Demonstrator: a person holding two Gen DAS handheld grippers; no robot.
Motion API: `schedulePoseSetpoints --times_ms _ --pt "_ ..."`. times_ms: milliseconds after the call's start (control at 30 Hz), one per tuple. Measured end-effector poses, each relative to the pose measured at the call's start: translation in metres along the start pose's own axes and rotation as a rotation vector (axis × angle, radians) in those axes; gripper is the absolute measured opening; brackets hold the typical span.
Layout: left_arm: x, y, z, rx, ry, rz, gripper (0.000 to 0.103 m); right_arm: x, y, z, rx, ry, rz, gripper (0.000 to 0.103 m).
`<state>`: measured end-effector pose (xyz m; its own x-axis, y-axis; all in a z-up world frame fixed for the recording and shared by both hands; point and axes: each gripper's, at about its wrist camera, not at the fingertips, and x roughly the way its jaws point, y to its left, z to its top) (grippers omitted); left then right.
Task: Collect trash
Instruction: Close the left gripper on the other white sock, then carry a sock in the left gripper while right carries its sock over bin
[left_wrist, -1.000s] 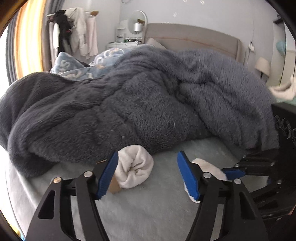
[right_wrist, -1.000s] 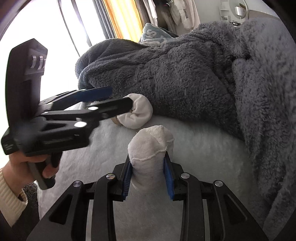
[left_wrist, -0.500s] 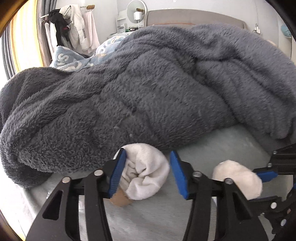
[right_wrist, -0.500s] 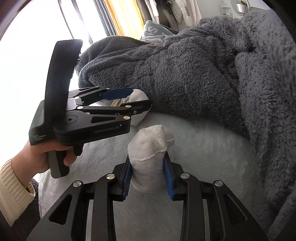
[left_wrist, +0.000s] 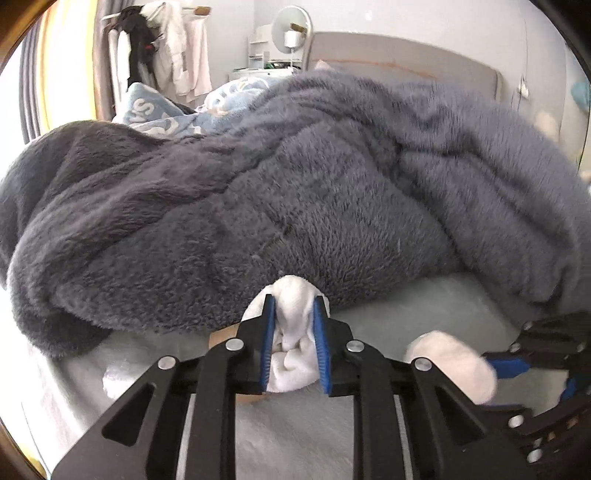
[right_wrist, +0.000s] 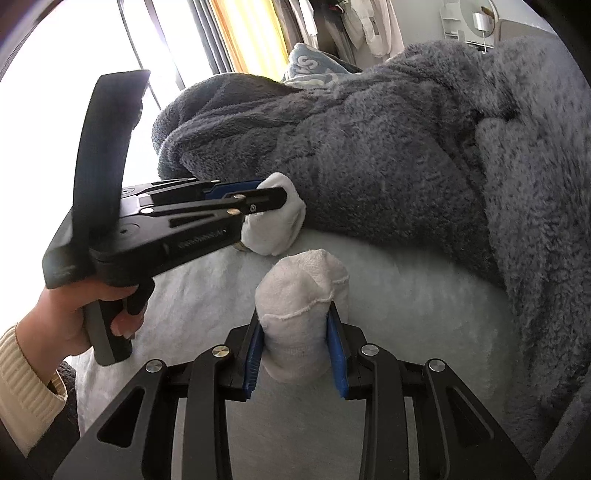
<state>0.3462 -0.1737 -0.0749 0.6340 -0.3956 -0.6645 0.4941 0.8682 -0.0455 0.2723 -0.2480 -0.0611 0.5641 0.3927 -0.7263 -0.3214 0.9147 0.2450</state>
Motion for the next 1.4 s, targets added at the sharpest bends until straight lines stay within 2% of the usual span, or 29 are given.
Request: schedulePoseSetpoints --times_ms 333,433,567,767,1000,1400 --pt "-0.058 0.02 -0.012 -0.129 -0.054 -0.067 0.022 0.0 0.03 0.007 -0.001 -0.014 0.008 0.032" --pt "-0.069 0.029 -0.025 -0.178 -0.041 -0.088 0.022 -0.003 0.034 0.009 0.013 -0.023 0.006 0.032" --pt "-0.074 0.032 -0.044 -0.182 0.003 -0.08 0.022 -0.002 0.044 0.013 0.011 -0.028 -0.003 0.032" --pt "-0.085 0.042 -0.065 -0.232 0.042 -0.118 0.022 0.0 0.055 0.018 0.012 -0.03 -0.004 0.032" --pt "-0.112 0.05 -0.085 -0.237 0.035 -0.094 0.021 0.007 0.075 0.025 -0.003 -0.029 0.016 0.032" --pt "-0.16 0.1 -0.115 -0.32 -0.007 -0.003 0.015 0.018 0.139 0.035 -0.075 -0.022 0.083 0.032"
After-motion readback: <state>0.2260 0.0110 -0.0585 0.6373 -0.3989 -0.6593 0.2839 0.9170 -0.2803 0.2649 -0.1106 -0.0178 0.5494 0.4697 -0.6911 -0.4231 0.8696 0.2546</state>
